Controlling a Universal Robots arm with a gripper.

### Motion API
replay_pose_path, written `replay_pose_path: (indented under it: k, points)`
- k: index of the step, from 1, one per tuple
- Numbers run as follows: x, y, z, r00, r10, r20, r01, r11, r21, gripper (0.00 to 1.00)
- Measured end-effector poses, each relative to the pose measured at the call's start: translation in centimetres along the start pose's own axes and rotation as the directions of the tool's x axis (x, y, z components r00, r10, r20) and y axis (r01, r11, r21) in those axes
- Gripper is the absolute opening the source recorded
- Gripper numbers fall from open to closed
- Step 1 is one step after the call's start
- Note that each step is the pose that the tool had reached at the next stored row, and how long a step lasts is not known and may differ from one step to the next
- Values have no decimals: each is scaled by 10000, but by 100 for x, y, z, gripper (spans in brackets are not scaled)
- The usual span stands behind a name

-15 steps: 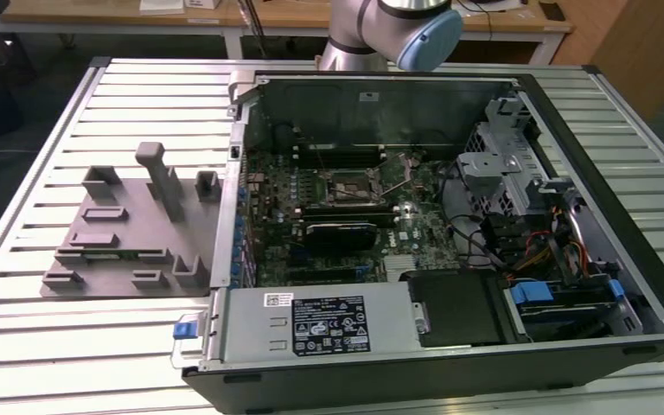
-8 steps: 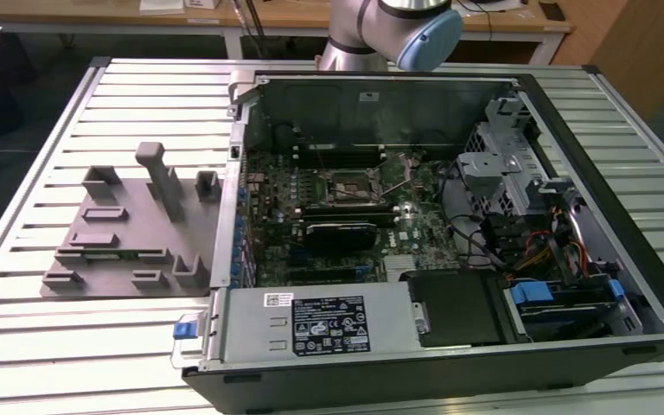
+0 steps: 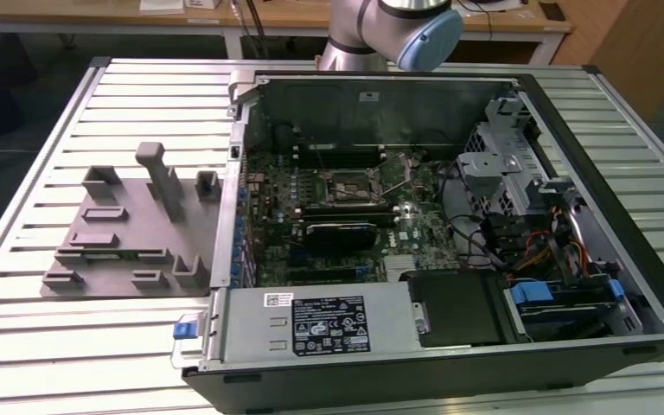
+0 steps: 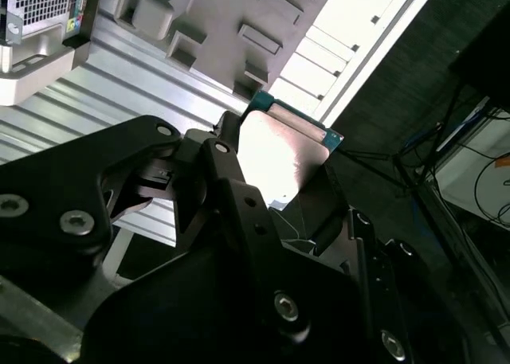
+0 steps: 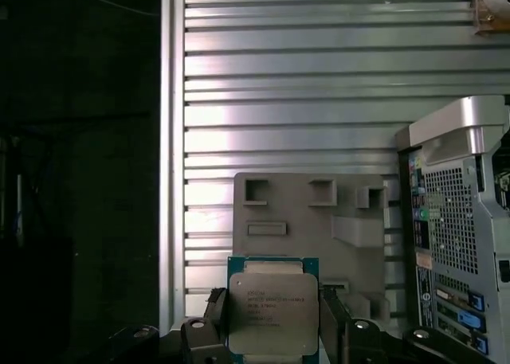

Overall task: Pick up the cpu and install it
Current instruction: 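Pick up the cpu and move it towards the insertion slot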

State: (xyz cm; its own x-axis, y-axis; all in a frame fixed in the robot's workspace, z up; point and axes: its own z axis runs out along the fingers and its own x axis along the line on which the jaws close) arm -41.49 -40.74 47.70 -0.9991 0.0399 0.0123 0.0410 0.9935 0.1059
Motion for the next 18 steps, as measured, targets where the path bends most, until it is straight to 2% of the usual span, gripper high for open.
replay_pose_path:
  k: [11,14,18]
  points:
    - [-8,20,-175,10000,0,-1,0,10000,1,54]
    - [-32,23,-185,10000,-1,0,1,10000,0,54]
    - [-99,26,-185,10000,0,-1,0,10000,0,54]
